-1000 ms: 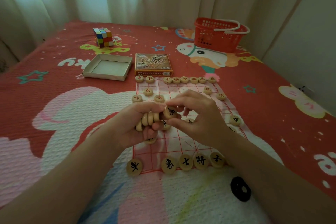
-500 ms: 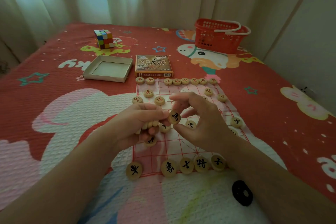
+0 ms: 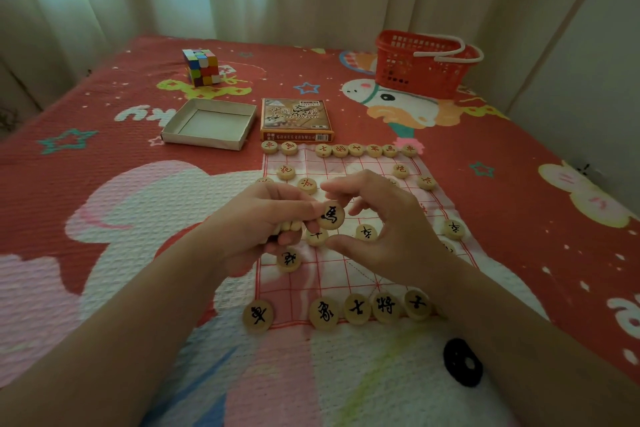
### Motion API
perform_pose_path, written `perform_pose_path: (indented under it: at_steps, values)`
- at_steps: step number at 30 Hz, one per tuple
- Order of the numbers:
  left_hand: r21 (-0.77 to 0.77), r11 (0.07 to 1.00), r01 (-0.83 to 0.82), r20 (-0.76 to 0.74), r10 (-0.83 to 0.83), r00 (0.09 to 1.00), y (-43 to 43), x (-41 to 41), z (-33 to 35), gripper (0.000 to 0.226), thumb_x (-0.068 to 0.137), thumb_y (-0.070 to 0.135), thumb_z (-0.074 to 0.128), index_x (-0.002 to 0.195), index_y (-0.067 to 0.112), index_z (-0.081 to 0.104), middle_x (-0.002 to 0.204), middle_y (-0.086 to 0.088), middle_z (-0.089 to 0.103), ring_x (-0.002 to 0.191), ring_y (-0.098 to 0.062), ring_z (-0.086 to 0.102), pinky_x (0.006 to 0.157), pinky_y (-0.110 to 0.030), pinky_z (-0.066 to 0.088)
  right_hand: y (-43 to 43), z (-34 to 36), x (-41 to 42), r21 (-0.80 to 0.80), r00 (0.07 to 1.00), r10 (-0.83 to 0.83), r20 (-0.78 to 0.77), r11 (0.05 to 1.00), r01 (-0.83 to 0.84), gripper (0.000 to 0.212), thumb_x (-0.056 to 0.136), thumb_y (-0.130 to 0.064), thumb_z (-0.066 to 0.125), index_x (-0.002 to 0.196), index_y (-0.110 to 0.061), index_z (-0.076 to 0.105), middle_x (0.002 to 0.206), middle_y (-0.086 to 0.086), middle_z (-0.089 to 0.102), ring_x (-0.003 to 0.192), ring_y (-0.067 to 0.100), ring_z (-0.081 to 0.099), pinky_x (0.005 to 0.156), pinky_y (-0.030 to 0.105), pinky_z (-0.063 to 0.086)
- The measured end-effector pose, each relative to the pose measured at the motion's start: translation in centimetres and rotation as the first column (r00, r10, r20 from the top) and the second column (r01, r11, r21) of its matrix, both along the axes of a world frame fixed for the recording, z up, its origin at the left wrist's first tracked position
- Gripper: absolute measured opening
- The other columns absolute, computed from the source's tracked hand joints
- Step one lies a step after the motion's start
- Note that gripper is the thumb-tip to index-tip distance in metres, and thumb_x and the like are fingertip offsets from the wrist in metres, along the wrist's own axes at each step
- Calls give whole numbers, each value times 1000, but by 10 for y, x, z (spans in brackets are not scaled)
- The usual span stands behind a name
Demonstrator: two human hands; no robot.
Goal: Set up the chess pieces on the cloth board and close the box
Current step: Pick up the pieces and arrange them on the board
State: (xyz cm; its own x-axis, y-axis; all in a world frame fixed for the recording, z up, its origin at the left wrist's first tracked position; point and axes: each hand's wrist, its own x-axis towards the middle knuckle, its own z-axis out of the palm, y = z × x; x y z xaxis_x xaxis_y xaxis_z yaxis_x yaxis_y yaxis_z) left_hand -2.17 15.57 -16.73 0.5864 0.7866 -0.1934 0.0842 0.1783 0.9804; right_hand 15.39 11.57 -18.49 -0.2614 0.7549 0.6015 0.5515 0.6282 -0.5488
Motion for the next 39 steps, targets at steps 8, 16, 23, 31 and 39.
perform_pose_path:
  at_steps: [8, 16, 23, 31, 39]
  values:
    - [-94, 993, -77, 6, 78, 997, 7, -5, 5, 15, 65, 19, 65, 70, 5, 61, 56, -2, 53, 36, -6, 37, 32, -13, 23, -6, 0, -8, 45, 1000, -21, -1, 999, 21, 31, 68, -21, 74, 95, -8, 68, 84, 2, 67, 75, 7, 57, 69, 13, 44]
    - [-478, 856, -196, 335, 384, 860, 13, -10, 5, 26, 65, 11, 45, 80, 0, 62, 61, -6, 51, 36, -6, 39, 31, -9, 29, -16, -7, -27, -141, 933, 238, 269, 968, -206, 22, 65, -20, 79, 80, -12, 65, 72, -9, 62, 67, -4, 50, 67, 12, 39]
    - [-531, 824, -199, 362, 433, 826, 12, -10, 1, 33, 69, 5, 39, 91, -2, 62, 67, -9, 48, 41, -9, 46, 33, -14, 41, -22, -7, -29, -175, 863, 287, 415, 956, -234, 17, 70, -35, 72, 70, -20, 63, 65, -11, 59, 66, 5, 46, 72, 13, 30]
    - [-434, 885, -166, 286, 310, 907, 10, -5, -1, 16, 88, 15, 46, 91, 9, 61, 60, 0, 55, 34, -3, 39, 30, -9, 29, -17, -3, -24, -105, 961, 186, 206, 980, -167, 21, 76, -34, 67, 74, -13, 65, 71, -4, 63, 69, 9, 54, 67, 22, 43]
    - [-220, 970, -108, 145, 142, 979, -2, 7, -5, 11, 86, 18, 55, 81, 11, 62, 71, -2, 63, 35, -4, 38, 33, -12, 25, -6, -5, -19, 18, 989, -127, -69, 992, 128, 29, 75, -23, 66, 102, -25, 57, 84, -14, 56, 76, -3, 49, 66, 4, 36]
